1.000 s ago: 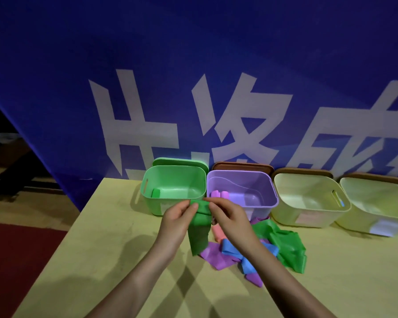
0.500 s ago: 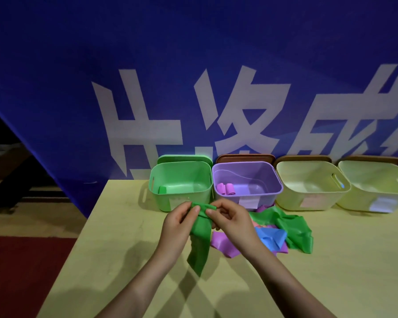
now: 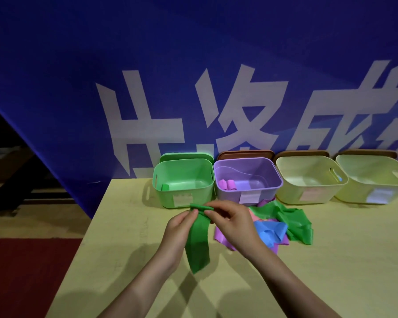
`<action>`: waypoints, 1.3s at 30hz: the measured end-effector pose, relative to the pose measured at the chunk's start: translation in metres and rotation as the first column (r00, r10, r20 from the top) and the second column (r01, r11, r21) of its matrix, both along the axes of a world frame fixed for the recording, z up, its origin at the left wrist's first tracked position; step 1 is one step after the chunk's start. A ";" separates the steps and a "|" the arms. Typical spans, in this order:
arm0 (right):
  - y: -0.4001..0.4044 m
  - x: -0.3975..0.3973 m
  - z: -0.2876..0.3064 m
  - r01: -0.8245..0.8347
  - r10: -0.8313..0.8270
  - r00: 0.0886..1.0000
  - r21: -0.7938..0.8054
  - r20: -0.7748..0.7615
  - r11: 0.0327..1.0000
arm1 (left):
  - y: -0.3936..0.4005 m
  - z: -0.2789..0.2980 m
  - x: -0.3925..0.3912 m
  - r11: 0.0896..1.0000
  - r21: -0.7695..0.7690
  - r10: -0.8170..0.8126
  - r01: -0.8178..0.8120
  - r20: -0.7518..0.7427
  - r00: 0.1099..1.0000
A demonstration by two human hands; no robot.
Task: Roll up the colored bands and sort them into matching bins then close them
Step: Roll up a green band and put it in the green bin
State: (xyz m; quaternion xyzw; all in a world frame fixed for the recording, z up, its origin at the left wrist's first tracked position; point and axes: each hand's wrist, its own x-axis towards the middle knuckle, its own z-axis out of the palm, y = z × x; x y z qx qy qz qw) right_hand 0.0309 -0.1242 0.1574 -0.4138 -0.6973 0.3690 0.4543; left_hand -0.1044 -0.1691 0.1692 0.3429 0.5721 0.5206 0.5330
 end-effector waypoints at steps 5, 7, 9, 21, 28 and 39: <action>0.003 0.006 0.000 -0.095 0.027 0.971 0.277 0.238 0.956 | -0.005 -0.001 0.001 0.998 -0.041 0.055 -0.049 0.161 0.985; 0.005 0.009 -0.002 -0.143 0.042 0.953 0.323 0.299 0.936 | -0.008 0.000 0.004 0.999 -0.044 0.040 -0.030 0.235 0.971; 0.008 0.013 -0.004 -0.201 0.068 0.933 0.355 0.353 0.913 | -0.009 0.000 0.009 1.000 -0.017 0.027 -0.024 0.235 0.972; 0.031 0.049 0.000 -0.163 0.165 0.986 -0.259 -0.015 0.952 | 0.022 -0.010 0.042 0.993 0.122 0.015 0.002 -0.140 0.990; 0.052 0.051 0.003 -0.130 0.130 0.991 -0.275 -0.019 0.953 | 0.044 -0.008 0.048 0.988 0.156 0.012 0.018 -0.193 0.981; 0.068 0.029 0.016 -0.214 0.188 0.970 -0.174 -0.156 0.961 | 0.059 0.009 0.038 0.935 0.324 0.213 -0.145 -0.186 0.959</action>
